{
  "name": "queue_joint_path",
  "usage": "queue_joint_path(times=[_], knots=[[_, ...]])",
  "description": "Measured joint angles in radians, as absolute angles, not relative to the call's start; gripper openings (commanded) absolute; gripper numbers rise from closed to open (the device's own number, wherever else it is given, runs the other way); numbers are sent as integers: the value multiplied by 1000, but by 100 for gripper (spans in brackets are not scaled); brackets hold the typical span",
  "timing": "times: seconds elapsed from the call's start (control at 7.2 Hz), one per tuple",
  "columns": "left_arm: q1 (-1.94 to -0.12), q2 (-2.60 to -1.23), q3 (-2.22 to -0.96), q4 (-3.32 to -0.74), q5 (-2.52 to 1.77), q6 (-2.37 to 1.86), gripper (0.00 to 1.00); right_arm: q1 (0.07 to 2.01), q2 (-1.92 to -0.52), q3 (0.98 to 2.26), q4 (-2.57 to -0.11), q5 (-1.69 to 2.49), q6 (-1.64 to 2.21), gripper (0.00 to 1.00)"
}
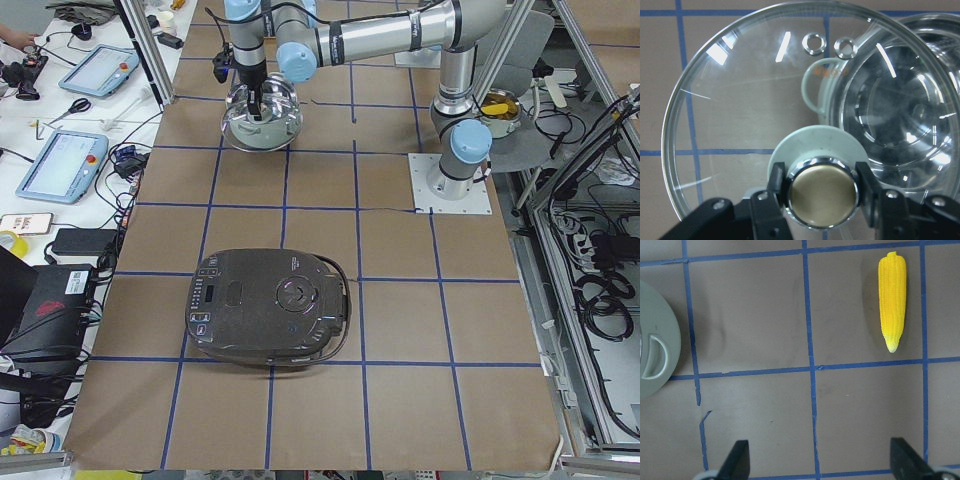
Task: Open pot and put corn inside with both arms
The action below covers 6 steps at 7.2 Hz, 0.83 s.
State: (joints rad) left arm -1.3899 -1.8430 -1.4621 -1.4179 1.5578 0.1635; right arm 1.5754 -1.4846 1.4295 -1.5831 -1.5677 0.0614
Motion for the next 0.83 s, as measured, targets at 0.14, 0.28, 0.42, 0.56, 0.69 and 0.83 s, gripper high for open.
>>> queue_joint_path(times=[0.14, 0.28, 0.42, 0.56, 0.69, 0.83], knots=[[-1339, -1853, -1494, -1387, 1556, 204, 7, 1575, -1485, 1430, -1583, -1568, 61, 100], [-1307, -1869, -1526, -1323, 1558, 229, 7, 1575, -1485, 1429, -1583, -1568, 61, 100], [-1290, -1884, -1564, -1249, 1561, 250, 7, 1575, -1485, 1429, -1583, -1568, 61, 100], [-1276, -1897, -1607, -1171, 1562, 273, 6, 1575, -1485, 1429, -1583, -1568, 61, 100], [-1263, -1913, -1646, -1101, 1560, 286, 6, 1574, -1481, 1428, -1585, -1569, 59, 100], [-1253, -1934, -1670, -1048, 1557, 292, 6, 1564, -1474, 1425, -1587, -1571, 53, 100]])
